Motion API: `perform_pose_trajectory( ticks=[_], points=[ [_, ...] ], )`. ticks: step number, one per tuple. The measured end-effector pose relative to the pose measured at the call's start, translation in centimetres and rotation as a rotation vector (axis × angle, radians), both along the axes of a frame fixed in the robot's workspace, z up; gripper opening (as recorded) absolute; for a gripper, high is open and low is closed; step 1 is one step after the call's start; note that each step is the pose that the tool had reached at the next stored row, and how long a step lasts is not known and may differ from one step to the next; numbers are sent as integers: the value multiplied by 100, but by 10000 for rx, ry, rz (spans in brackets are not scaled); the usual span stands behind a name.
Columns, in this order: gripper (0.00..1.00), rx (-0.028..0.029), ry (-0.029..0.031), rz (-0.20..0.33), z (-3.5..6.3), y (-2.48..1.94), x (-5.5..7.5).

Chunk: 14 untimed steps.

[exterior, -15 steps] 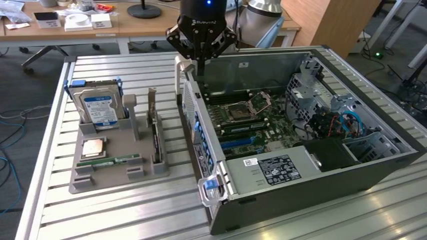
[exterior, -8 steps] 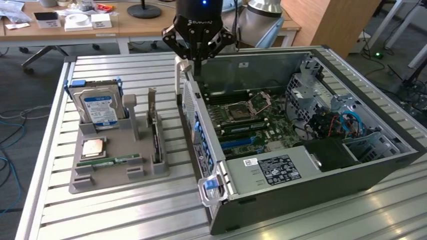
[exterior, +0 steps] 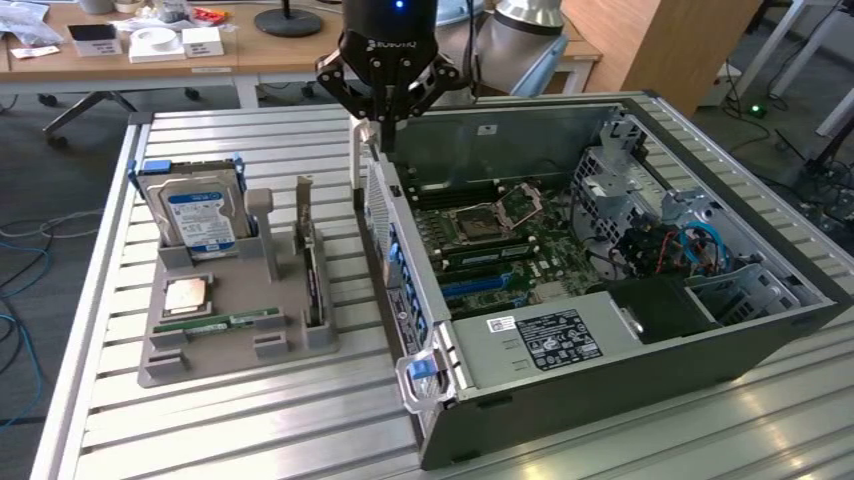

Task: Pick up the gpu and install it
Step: 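Reach for the gpu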

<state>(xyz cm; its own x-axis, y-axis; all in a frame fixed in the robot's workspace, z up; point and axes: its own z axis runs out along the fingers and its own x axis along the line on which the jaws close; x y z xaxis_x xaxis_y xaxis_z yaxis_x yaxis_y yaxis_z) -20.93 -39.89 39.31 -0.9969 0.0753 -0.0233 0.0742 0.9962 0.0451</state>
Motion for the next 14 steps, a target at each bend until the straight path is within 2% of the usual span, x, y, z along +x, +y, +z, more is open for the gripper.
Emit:
perform_pose_trajectory(
  ticks=[14],
  points=[
    [11,-1,0,0,0,0,-140]
  ],
)
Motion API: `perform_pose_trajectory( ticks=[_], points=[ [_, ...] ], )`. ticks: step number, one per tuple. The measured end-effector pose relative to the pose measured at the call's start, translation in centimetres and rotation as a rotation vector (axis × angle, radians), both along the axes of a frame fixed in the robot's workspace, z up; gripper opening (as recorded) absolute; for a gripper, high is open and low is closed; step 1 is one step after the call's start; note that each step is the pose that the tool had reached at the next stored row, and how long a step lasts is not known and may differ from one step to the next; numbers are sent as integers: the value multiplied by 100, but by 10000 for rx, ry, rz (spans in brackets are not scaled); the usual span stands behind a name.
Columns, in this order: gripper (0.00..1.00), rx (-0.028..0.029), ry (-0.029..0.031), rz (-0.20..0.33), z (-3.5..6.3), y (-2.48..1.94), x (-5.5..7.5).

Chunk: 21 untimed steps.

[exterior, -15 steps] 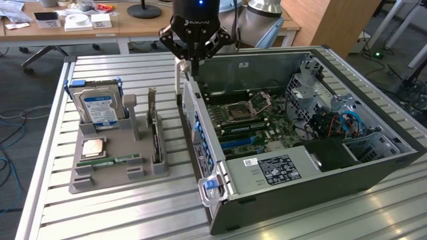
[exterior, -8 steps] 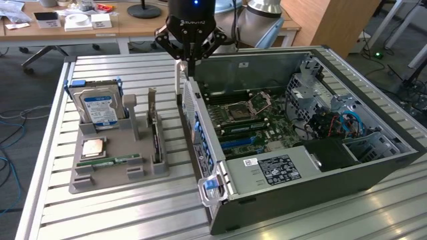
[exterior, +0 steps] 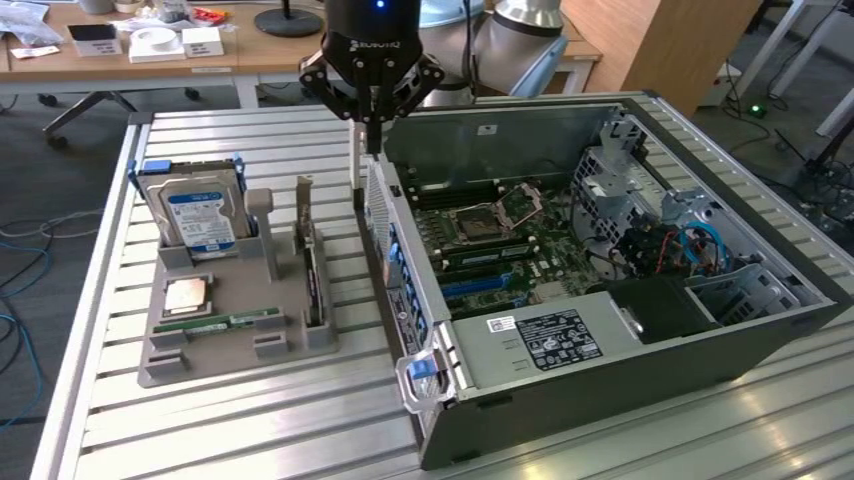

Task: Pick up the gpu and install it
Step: 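Reach for the gpu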

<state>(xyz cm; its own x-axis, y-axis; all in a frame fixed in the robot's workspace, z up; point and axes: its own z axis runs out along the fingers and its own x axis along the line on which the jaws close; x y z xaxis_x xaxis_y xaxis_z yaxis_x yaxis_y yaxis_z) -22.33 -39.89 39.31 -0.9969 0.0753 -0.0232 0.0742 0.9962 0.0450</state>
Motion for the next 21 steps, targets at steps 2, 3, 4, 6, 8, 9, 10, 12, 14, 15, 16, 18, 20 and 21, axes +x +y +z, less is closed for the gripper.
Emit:
perform_pose_trajectory(
  ticks=[2,3,4,6,8,9,10,12,14,15,16,18,20,21],
  points=[
    [11,0,0,0,0,0,-27],
    [11,0,-1,0,-1,0,-40],
    [11,0,-1,0,-1,0,-54],
    [11,0,-1,-1,-1,0,-82],
    [11,1,-1,-1,-1,0,-110],
    [11,1,-1,-1,-1,0,-123],
    [11,1,-1,-1,-1,0,-136],
    [11,0,-1,-1,-1,0,-163],
    [11,1,-1,0,-1,0,-185],
    [11,0,0,-1,-1,0,-198],
    [11,1,-1,0,-1,0,-212],
    [11,0,0,0,-1,0,-239],
    [11,0,0,0,-1,0,-268],
    [11,0,0,0,-1,0,-282]
  ],
)
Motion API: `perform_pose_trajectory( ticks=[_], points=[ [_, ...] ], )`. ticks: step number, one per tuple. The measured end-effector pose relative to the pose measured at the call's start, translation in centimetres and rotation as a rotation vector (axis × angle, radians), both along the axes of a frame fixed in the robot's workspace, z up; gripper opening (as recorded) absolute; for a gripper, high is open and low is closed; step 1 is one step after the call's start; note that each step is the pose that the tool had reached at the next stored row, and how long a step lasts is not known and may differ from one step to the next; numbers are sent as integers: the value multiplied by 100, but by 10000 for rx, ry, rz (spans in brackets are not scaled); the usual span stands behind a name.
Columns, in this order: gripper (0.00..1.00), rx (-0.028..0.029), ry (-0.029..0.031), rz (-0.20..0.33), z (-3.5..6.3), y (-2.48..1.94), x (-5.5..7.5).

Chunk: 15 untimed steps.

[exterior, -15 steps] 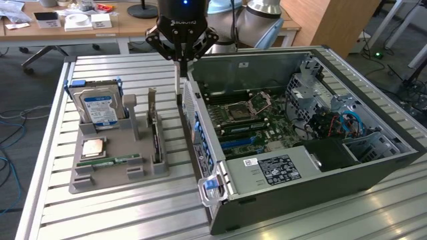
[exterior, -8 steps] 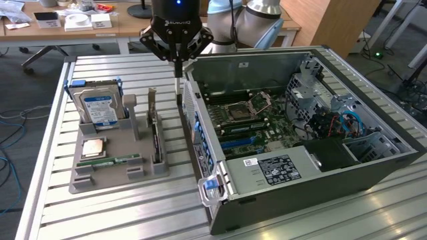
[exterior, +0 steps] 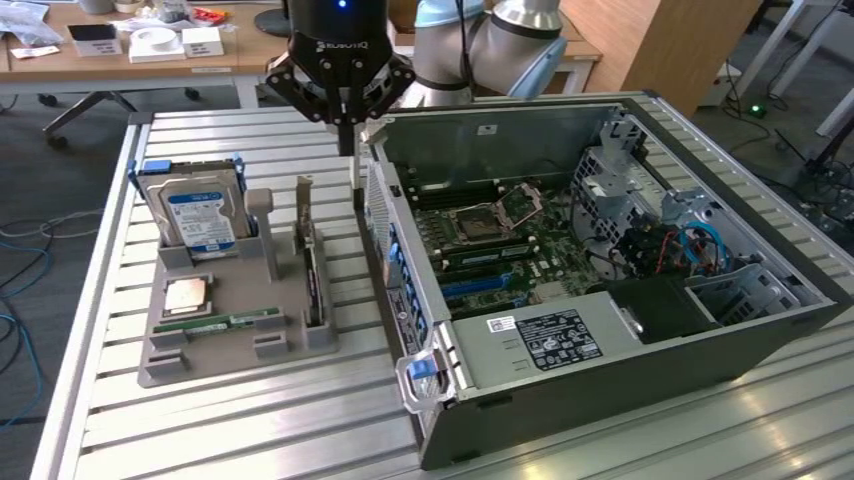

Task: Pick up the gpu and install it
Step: 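Reach for the gpu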

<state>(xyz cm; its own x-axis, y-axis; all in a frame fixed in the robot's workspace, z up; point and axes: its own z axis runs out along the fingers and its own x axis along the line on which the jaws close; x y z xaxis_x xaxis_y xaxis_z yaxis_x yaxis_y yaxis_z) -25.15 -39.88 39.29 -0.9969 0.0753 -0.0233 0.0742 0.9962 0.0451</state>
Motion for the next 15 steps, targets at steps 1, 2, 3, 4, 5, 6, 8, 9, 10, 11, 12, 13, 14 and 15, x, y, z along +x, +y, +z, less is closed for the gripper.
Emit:
perform_pose_trajectory(
  ticks=[1,2,3,4,5,6,8,9,10,11,12,13,14,15],
  points=[
    [11,0,0,0,0,0,-12],
    [11,0,0,0,0,0,-25],
    [11,1,0,0,0,0,-40],
    [11,0,-1,-1,-1,0,-54],
    [11,0,0,0,0,0,-65],
    [11,0,0,-1,0,0,-76],
    [11,0,0,0,-1,0,-96],
    [11,0,0,0,-1,0,-108],
    [11,1,-1,0,-1,0,-119],
    [11,0,0,0,-1,0,-131],
    [11,-1,0,0,-1,0,-144],
    [11,0,-1,0,-1,0,-157],
    [11,0,-1,0,-1,0,-168],
    [11,0,0,0,-1,0,-181]
  ],
)
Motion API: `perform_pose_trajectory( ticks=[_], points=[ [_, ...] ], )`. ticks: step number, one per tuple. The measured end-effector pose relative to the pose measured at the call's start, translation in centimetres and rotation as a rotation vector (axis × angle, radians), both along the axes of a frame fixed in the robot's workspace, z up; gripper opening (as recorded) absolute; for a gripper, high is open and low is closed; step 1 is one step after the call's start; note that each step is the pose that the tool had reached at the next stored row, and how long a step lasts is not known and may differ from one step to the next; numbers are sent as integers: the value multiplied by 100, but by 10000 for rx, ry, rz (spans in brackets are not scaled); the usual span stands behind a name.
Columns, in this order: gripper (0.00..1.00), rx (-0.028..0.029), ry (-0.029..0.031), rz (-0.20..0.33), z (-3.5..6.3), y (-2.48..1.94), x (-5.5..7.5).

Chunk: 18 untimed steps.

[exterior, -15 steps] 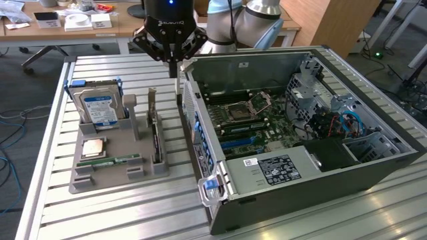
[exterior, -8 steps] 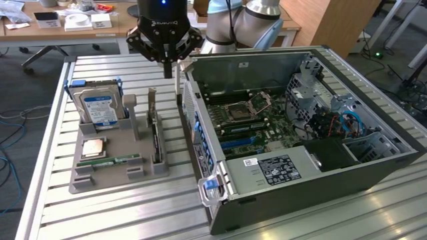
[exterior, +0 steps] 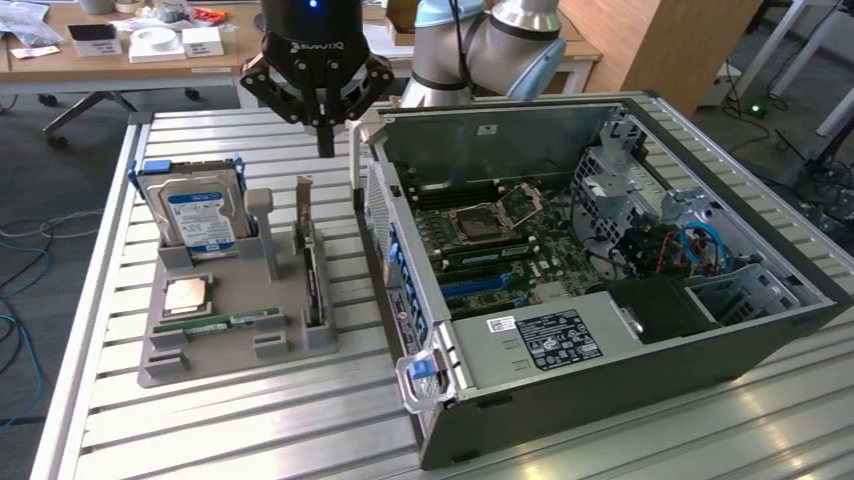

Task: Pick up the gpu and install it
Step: 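Reach for the gpu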

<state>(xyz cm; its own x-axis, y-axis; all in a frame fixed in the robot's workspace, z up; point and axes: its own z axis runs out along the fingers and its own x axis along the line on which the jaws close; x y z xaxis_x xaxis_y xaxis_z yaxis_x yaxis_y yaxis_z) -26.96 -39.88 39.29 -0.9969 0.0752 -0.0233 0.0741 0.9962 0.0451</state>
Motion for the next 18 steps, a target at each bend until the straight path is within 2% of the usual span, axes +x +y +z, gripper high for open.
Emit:
perform_pose_trajectory(
  ticks=[18],
  points=[
    [11,0,0,0,-1,0,-197]
  ],
)
